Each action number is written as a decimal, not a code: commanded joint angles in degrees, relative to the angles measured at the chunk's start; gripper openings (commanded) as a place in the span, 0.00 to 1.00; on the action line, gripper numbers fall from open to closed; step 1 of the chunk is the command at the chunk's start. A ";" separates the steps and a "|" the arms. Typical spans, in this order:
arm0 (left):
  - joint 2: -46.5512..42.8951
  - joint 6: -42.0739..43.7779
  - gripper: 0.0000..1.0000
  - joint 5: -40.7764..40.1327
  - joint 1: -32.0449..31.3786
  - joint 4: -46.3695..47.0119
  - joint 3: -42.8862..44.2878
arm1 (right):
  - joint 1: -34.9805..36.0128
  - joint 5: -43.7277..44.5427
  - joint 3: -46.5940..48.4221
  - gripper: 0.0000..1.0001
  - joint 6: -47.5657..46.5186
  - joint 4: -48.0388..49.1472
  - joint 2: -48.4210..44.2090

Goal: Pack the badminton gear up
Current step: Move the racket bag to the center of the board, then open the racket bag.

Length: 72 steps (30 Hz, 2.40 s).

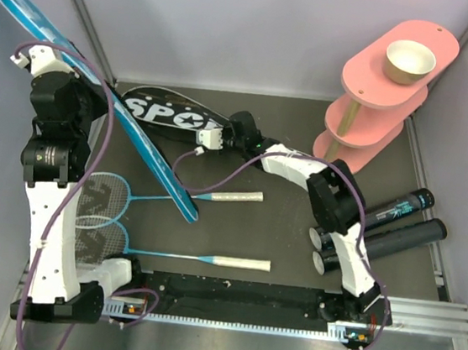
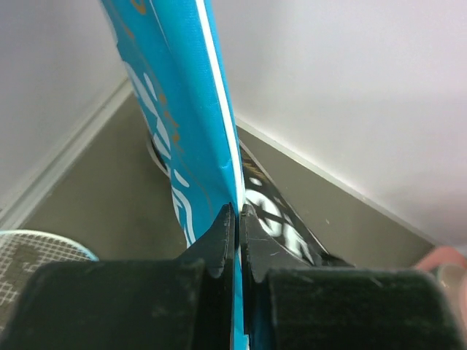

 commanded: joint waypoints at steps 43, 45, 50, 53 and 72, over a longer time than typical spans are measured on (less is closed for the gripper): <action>2.40 -38.31 0.00 76.00 -14.13 81.65 -27.98 | -14.13 -47.99 -39.40 0.86 104.33 27.49 -48.83; 2.92 -36.91 0.00 75.04 -14.22 80.08 -28.77 | -14.13 -50.10 -40.80 0.61 106.78 31.98 -49.36; 4.94 -32.87 0.00 73.81 -14.22 74.80 -29.21 | -14.04 -45.72 -43.53 0.02 101.62 26.38 -56.82; 5.65 -20.46 0.00 69.61 -14.13 58.51 -25.37 | -14.13 -43.00 -44.33 0.00 98.98 21.73 -61.81; 2.30 7.30 0.79 15.83 -52.23 26.36 -24.73 | -10.71 -20.14 -24.99 0.00 105.83 -13.89 -57.80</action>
